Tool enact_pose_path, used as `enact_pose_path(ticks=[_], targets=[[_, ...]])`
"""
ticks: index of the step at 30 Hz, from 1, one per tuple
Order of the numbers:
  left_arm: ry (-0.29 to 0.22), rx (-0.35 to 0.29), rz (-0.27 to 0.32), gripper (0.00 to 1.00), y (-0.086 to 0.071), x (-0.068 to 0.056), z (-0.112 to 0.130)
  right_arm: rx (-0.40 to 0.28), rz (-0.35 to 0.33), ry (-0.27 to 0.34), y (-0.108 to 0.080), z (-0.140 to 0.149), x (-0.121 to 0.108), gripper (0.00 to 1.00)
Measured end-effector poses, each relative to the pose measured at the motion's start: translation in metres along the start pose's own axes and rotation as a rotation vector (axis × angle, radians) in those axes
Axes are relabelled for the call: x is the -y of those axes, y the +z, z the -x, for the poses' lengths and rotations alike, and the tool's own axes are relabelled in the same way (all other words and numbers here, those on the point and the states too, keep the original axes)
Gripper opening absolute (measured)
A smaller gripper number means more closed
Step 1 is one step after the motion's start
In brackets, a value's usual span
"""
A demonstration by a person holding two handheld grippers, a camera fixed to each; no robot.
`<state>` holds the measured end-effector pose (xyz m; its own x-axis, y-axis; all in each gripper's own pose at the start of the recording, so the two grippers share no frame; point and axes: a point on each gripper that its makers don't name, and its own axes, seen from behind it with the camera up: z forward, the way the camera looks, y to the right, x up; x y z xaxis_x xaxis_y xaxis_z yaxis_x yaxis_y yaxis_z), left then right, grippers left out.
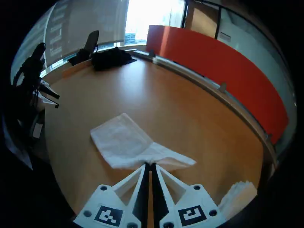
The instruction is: Fold towel
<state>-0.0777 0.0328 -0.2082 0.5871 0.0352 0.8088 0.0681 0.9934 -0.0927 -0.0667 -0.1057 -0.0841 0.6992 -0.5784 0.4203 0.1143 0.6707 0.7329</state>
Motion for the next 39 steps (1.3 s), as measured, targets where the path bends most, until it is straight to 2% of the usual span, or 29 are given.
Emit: enact_pose_path(ticks=[12,21,27,30,36,39], targets=[[-0.025,-0.023,-0.012,0.93,-0.011,0.003,-0.002,-0.043,-0.126,-0.084,0.036,-0.050,0.062,0.04],[-0.042,-0.036,-0.031,0.93,-0.021,0.012,-0.001,-0.034,-0.220,-0.142,0.067,-0.064,0.106,0.04],[-0.064,-0.041,-0.037,0.93,-0.025,0.016,0.001,-0.005,-0.241,-0.142,0.090,-0.056,0.120,0.04],[-0.066,-0.041,-0.040,0.93,-0.025,0.017,0.002,0.002,-0.248,-0.133,0.096,-0.054,0.123,0.04],[-0.073,-0.034,-0.037,0.93,-0.025,0.017,0.005,0.003,-0.254,-0.125,0.098,-0.055,0.125,0.06],[-0.077,-0.031,-0.036,0.93,-0.025,0.018,0.006,0.000,-0.256,-0.125,0.097,-0.056,0.127,0.14]])
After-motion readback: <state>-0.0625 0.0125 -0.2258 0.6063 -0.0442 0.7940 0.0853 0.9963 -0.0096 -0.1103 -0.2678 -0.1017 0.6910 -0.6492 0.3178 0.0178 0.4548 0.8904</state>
